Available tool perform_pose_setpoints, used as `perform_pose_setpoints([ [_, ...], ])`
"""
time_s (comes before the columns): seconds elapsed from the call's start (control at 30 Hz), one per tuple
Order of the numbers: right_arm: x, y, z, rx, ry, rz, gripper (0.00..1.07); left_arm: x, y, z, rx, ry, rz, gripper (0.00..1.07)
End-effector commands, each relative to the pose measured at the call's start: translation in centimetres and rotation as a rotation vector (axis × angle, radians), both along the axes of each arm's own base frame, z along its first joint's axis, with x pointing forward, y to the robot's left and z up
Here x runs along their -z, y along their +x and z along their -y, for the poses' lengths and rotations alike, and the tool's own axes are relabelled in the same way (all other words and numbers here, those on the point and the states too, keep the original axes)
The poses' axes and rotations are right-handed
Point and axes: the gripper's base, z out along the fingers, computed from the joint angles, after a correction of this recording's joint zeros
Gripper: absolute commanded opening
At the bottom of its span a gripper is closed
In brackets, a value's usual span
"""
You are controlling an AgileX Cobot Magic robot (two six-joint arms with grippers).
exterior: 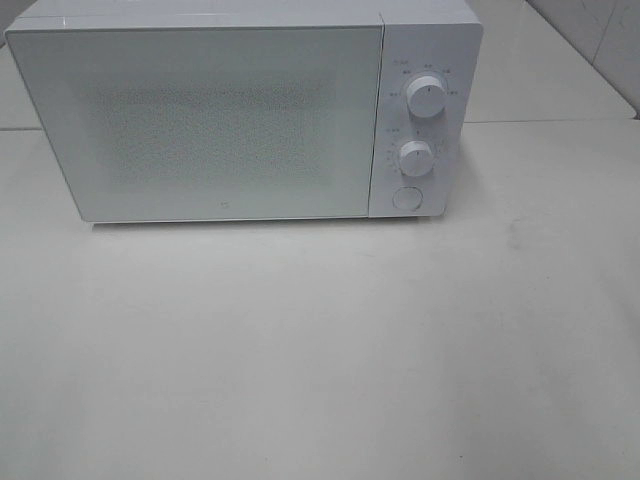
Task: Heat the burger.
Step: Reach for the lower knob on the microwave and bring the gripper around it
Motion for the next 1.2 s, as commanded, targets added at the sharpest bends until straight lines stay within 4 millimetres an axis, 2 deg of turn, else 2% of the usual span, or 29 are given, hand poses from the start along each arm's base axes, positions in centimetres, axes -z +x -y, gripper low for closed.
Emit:
perform_pose_setpoints([
  [0.03,0.1,1.1,0.0,-0.001,0.004,0.04,0.76,0.0,-0.1,0.0,-0.004,0.002,0.015,1.0],
  [0.4,0.6,4.4,-0.2,-0.009,0.028,0.132,0.76,0.0,-0.1,0.0,-0.004,0.002,0.015,1.0],
  [0.47,1.3,5.9,-0.3,-0.014,0.031,0.146,0.76,0.0,-0.1,0.0,-0.004,0.002,0.015,1.0],
  [0.77,3.5,8.9,-0.6,-0.027,0.032,0.159,0.76,0.0,-0.1,0.0,-0.004,0.002,0.015,1.0],
  [0.97,4.7,10.1,-0.6,-0.041,0.005,0.173,0.76,0.0,-0.1,0.0,-0.004,0.002,0.015,1.0],
  [1.2,6.5,10.1,-1.8,-0.04,-0.031,0.241,0.76,0.0,-0.1,0.0,-0.004,0.002,0.015,1.0],
])
